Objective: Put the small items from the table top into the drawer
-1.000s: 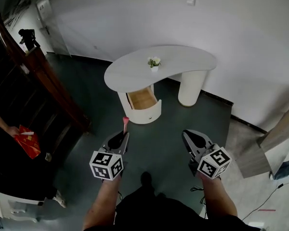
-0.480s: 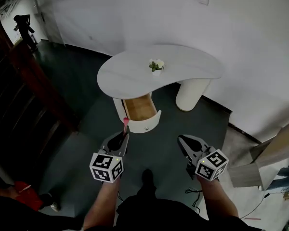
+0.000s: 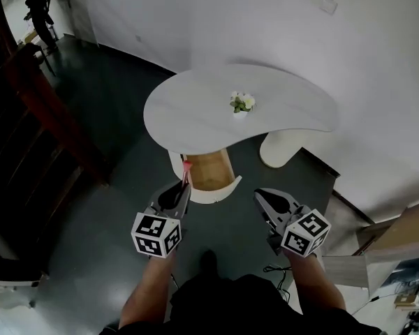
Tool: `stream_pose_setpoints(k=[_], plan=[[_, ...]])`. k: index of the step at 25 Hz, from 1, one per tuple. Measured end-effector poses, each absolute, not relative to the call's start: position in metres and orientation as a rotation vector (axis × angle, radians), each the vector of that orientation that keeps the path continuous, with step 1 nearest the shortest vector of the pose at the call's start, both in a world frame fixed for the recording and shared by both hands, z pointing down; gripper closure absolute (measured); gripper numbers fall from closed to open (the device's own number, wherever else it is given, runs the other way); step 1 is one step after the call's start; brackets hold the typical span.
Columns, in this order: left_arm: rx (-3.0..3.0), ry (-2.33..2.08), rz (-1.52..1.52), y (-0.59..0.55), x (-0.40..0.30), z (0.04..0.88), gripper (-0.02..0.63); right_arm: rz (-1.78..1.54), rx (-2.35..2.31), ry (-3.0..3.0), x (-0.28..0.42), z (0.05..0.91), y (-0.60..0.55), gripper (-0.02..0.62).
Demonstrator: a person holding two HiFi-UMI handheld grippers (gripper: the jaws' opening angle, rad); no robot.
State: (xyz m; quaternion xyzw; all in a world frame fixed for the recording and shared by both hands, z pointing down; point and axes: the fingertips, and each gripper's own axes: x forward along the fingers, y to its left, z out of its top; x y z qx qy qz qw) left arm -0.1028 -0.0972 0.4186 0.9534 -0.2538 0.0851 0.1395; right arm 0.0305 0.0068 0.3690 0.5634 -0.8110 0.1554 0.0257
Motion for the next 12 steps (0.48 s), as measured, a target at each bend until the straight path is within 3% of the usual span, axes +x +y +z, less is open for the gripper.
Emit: stream_pose_setpoints(k=[12], plan=[[2.686, -0.871, 0.263, -0.145, -0.087, 0.423, 0.554, 0.531, 1.594, -2.649, 0.057, 0.378, -0.082, 0.584]])
